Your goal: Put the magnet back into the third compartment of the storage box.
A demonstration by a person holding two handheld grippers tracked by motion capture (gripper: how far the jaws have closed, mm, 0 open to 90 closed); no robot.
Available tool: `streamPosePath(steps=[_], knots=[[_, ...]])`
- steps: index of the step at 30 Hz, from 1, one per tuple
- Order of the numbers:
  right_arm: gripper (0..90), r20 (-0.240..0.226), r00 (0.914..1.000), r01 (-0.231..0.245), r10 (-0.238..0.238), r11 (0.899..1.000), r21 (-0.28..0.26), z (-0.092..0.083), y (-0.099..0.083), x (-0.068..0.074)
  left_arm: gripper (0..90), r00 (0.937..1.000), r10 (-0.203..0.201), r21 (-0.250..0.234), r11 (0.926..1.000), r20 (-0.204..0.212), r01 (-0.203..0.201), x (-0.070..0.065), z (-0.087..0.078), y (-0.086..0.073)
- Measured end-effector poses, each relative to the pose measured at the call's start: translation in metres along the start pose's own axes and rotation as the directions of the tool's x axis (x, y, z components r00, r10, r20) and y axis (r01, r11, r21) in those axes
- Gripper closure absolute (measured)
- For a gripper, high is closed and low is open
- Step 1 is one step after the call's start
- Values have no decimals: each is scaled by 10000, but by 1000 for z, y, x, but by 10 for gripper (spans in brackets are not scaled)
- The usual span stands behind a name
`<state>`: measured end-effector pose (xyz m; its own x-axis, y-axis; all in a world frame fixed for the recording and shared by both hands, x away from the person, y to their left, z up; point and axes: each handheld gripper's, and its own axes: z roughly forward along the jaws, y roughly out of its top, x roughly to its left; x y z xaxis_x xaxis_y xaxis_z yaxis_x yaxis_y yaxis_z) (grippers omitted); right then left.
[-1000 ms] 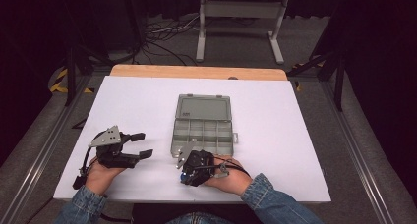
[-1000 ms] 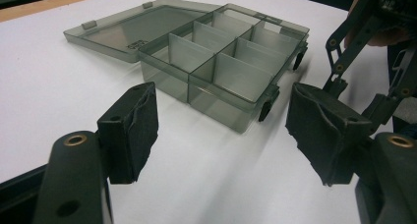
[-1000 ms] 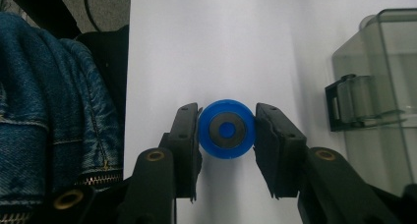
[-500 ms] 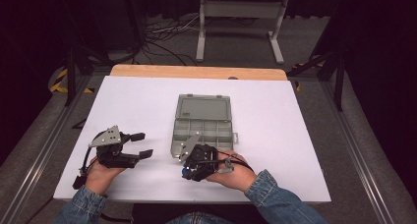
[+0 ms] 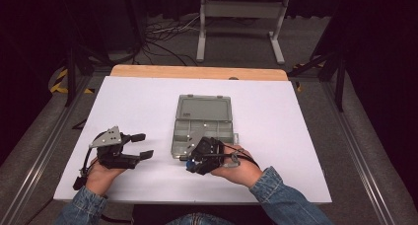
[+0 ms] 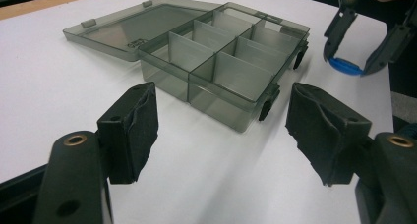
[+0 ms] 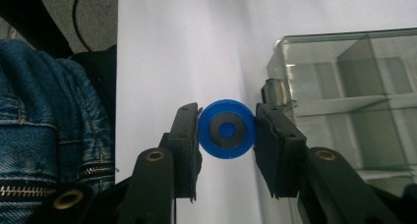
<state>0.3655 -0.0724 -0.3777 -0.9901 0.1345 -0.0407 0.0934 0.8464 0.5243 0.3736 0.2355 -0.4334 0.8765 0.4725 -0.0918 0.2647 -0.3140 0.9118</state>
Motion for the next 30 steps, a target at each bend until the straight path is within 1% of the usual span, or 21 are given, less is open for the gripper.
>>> streamPosePath(steps=[2, 9, 14, 18, 23, 30], knots=[[630, 20, 10000, 0, 1, 10000, -35, -2, 0, -2, 287, 10000, -3, -3, 10000, 0, 3, 0, 0, 0], [630, 337, 9991, -263, 268, 9995, -172, -14, -2, -11, 287, 10000, -9, 3, 10000, -2, 9, 0, 0, 0], [629, 426, 9984, -370, 379, 9991, -221, -18, -4, -17, 287, 10000, -5, 2, 10000, -5, 5, 0, 0, 0], [630, 574, 9969, -529, 546, 9982, -297, -22, -5, -23, 287, 10000, -3, 8, 10000, -5, 3, 0, 0, 0], [630, 766, 9935, -802, 842, 9953, -539, -30, -7, -32, 287, 10000, -7, 7, 10000, -12, 7, 0, 0, 0], [630, 966, 9892, -1050, 1106, 9926, -611, -36, -10, -44, 287, 10000, -9, -19, 10000, 5, 9, 0, 0, 0]])
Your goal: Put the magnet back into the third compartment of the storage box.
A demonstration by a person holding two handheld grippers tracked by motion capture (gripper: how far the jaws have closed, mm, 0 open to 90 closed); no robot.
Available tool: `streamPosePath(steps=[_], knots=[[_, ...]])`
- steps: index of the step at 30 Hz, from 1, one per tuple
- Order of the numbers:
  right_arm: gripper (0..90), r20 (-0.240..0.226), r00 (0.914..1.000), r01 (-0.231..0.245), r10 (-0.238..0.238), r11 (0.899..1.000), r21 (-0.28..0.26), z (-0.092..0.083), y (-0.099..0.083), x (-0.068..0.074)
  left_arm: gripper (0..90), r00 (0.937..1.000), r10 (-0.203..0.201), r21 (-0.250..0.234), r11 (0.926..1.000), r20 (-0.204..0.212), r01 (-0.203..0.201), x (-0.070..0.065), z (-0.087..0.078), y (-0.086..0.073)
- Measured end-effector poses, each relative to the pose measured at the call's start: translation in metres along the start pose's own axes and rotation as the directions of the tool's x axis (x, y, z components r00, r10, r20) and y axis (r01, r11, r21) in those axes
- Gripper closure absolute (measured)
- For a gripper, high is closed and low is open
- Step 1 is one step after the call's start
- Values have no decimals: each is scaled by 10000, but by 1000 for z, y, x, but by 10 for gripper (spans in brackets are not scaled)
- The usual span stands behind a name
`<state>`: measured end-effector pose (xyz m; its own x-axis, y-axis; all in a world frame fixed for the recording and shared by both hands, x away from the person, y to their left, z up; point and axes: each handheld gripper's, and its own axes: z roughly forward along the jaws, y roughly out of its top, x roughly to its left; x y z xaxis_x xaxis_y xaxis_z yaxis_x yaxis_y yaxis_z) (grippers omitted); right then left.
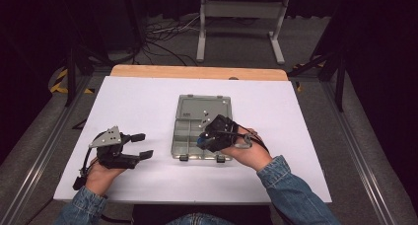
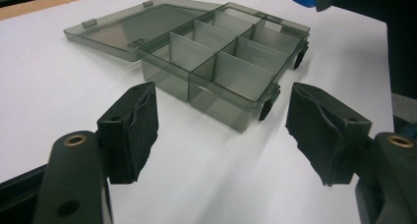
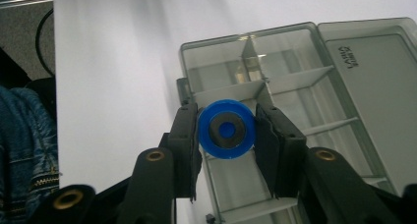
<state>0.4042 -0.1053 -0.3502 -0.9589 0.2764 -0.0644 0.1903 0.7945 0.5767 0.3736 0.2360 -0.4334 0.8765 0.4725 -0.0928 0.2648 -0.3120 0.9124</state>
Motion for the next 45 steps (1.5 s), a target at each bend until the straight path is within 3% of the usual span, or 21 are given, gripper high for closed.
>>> streamPosePath(steps=[23, 45], knots=[[630, 952, 9919, -844, 841, 9964, -8, 2, -5, -41, 286, 10000, 18, 31, 10000, 8, -18, 0, 0, 0], [629, 1365, 9769, -1691, 1646, 9853, 222, 16, -13, -71, 286, 10000, -1, 30, 10000, -7, 1, 0, 0, 0]])
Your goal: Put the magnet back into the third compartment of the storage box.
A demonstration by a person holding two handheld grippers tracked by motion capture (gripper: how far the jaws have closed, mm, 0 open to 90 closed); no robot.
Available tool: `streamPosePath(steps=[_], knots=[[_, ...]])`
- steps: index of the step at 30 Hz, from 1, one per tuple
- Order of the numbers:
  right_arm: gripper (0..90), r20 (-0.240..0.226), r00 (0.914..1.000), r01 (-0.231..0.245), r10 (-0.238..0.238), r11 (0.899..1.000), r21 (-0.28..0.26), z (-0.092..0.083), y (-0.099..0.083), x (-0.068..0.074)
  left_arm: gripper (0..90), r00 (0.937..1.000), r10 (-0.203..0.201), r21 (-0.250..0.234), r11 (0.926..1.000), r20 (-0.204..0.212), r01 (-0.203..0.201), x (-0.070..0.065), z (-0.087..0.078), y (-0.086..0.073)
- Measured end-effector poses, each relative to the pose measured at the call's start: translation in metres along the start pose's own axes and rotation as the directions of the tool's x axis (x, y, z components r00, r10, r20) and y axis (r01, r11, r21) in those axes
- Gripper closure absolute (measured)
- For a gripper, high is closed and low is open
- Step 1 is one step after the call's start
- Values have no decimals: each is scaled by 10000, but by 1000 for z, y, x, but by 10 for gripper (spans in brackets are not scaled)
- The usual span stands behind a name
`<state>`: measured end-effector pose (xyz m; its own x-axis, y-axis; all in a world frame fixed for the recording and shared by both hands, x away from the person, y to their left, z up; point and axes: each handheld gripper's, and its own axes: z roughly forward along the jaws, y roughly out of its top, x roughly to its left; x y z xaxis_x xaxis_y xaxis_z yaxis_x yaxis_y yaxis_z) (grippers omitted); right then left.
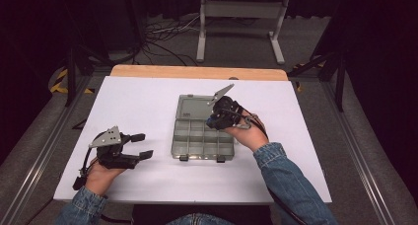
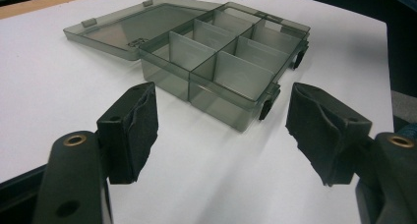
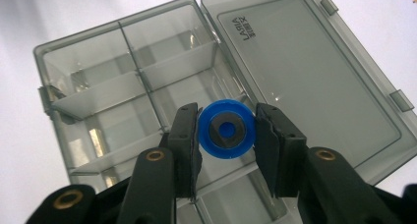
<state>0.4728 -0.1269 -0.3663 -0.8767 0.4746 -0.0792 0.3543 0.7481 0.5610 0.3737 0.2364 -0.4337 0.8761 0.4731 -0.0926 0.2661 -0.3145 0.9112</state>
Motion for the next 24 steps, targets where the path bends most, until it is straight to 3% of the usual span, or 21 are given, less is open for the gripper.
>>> streamPosePath(steps=[7, 24], knots=[[629, 92, 9996, -254, 254, 9997, 40, 7, -5, -9, 285, 10000, 6, 29, 10000, 5, -6, 0, 0, 0], [629, -150, 9993, -334, 341, 9984, 450, 26, -13, -10, 285, 10000, -7, 38, 10000, -7, 7, 0, 0, 0]])
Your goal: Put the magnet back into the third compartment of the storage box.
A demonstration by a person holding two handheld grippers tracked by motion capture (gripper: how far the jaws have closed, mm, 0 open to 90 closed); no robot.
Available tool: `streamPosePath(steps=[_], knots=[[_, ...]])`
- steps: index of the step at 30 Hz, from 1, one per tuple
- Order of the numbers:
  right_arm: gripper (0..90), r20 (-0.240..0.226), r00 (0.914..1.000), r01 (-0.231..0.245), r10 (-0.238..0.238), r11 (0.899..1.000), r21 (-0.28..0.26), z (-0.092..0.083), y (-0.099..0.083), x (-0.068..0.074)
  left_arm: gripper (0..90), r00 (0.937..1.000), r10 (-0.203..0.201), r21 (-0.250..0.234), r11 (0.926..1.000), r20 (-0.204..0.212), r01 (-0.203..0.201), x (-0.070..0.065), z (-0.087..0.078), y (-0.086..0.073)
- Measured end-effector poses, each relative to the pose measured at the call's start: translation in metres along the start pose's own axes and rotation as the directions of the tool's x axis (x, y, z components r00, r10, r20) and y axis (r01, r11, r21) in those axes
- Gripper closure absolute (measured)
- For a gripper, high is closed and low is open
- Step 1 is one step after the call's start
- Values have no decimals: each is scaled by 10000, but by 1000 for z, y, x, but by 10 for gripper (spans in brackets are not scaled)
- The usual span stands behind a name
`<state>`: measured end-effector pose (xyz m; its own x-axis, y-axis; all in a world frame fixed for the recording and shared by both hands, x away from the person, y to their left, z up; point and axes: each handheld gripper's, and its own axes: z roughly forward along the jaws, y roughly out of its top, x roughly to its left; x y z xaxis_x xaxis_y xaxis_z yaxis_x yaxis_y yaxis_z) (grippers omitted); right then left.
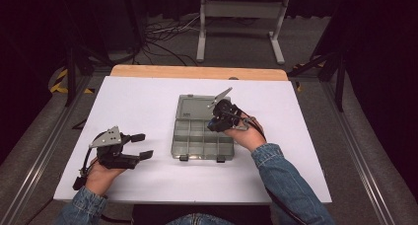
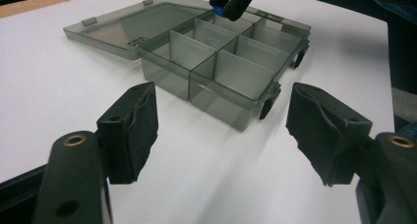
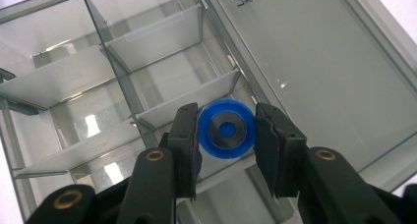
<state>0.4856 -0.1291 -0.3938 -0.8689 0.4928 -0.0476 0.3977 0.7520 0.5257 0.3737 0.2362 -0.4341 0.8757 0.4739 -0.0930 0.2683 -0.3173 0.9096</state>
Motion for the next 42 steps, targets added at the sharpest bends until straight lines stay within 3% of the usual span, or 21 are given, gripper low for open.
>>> streamPosePath(steps=[20, 42], knots=[[627, -169, 9998, 64, -57, 9993, 372, 15, -1, 3, 285, 10000, -3, 9, 10000, 30, 3, 0, 0, 0], [610, -260, 9996, 71, -57, 9986, 520, 19, 0, 5, 308, 10000, 0, -39, 10000, 99, 0, 0, -1, 1]])
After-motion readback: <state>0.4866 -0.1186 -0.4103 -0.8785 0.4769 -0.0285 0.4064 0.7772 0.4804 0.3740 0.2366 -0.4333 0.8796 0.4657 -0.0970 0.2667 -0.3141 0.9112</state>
